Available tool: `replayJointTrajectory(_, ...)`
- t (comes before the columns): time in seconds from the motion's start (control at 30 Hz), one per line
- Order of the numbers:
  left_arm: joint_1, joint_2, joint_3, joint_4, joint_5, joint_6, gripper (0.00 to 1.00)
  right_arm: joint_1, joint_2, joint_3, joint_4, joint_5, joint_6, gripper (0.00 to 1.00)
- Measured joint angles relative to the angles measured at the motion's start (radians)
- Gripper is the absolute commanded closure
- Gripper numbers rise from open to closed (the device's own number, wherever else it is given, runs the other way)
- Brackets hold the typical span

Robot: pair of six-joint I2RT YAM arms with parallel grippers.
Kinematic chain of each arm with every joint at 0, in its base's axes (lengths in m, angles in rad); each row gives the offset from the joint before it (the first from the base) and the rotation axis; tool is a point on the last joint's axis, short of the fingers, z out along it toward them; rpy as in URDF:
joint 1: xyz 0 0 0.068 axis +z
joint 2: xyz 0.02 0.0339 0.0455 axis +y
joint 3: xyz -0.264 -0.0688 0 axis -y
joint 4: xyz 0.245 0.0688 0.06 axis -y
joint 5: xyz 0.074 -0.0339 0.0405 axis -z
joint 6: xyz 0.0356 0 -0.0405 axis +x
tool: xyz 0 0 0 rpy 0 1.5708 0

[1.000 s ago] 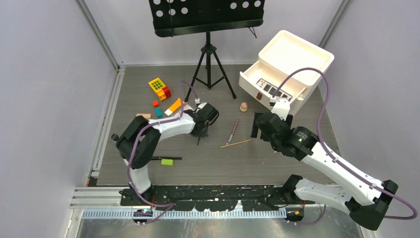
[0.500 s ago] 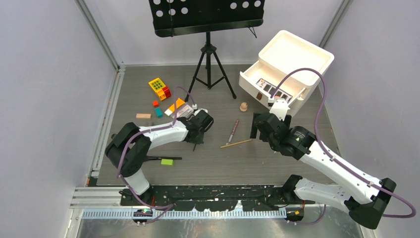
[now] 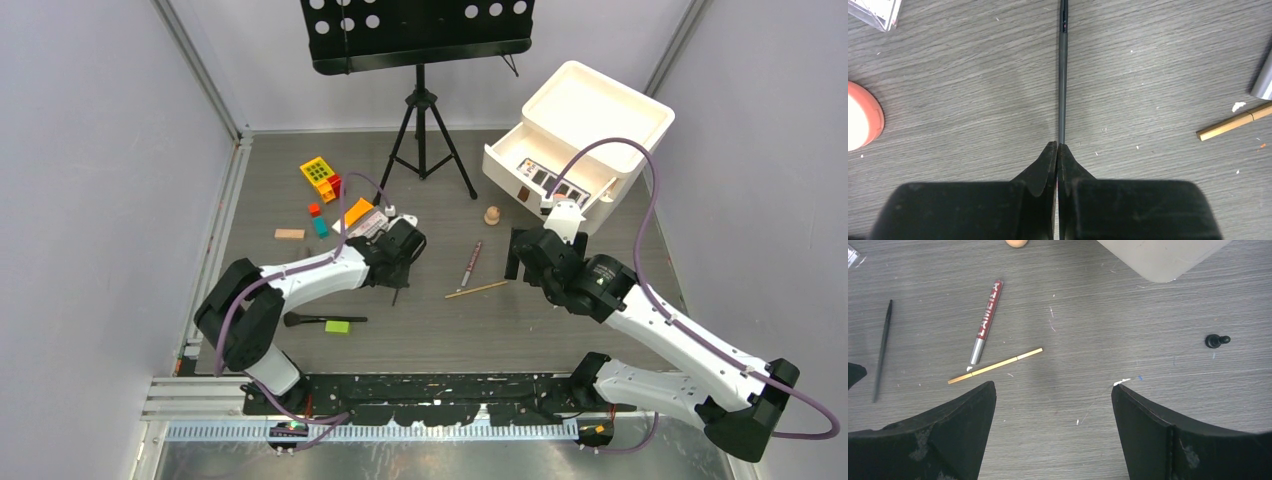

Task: Organize the makeup
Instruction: Pick up the makeup tool from the center of the board.

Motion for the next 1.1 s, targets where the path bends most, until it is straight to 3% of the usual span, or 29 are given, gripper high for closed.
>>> replayJointTrajectory(0.47,-0.005,-0.052,-0.008,-0.004,0.023,0.011,0.99,0.0,0.0,-0.005,0.004,-0.001,0.0,0.1)
replayJointTrajectory(0.7,-0.005,-0.048,-0.008,-0.005,0.023,0.022,0.82,0.0,-0.01,-0.009,0.008,-0.001,0.0,0.1)
replayJointTrajectory(1.0,-0.005,-0.049,-0.008,-0.005,0.016,0.022,0.74,0.0,-0.022,-0.009,0.008,-0.003,0.0,0.1)
replayJointTrajectory(1.1,-0.005,-0.049,-0.008,-0.005,0.009,0.023,0.67,0.0,-0.021,-0.009,0.008,-0.005,0.0,0.1)
